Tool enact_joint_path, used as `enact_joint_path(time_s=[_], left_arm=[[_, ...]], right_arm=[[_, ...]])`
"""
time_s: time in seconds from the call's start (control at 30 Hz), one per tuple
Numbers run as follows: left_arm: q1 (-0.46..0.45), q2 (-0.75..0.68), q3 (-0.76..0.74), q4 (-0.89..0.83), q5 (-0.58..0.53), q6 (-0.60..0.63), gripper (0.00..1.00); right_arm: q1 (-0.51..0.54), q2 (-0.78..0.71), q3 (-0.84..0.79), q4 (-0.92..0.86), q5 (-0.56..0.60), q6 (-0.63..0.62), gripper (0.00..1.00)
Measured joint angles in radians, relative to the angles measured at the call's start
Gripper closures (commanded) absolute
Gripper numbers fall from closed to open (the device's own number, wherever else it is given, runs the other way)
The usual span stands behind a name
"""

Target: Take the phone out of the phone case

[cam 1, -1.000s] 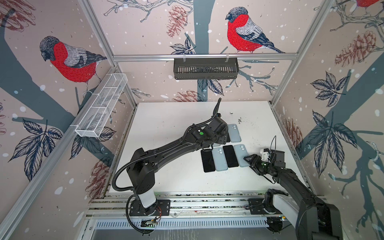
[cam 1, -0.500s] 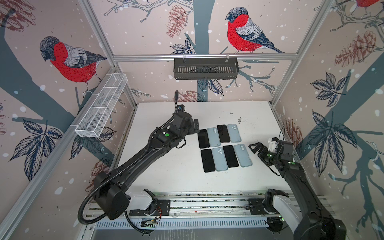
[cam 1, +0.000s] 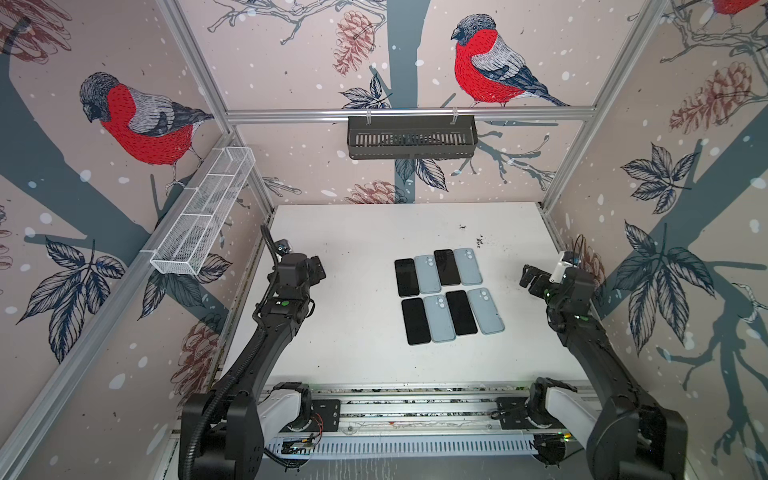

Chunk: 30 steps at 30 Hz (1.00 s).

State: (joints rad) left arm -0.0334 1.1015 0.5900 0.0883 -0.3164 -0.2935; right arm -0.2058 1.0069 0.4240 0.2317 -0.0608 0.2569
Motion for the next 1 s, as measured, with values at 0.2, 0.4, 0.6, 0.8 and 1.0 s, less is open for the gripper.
enact_joint_path(time_s=[0.2,0.4,0.6,0.8,1.0], left_arm=[[0.078,0.098,-0.198,0.354,0.056,0.120,0.02],[0.090,0.267,-0.330,0.765,0.187,0.174,0.02],[0.089,0.435,-0.416,1.104,0.346,0.221,0.02],[0.089,0.451,-0.375,1.170,0.421,0.249,0.02],[0.069,0.455,-0.368,1.170,0.391,0.266,0.02]], right_arm=[[0.003,0.073,-0.140,0.322,0.071,-0.051,0.00],[0.058,0.093,-0.315,0.570,0.098,-0.067,0.00],[0.135,0.233,-0.314,0.808,0.119,-0.105,0.00],[0.204,0.495,-0.260,0.969,0.209,-0.126,0.00],[0.230,0.502,-0.227,1.008,0.303,-0.129,0.01]])
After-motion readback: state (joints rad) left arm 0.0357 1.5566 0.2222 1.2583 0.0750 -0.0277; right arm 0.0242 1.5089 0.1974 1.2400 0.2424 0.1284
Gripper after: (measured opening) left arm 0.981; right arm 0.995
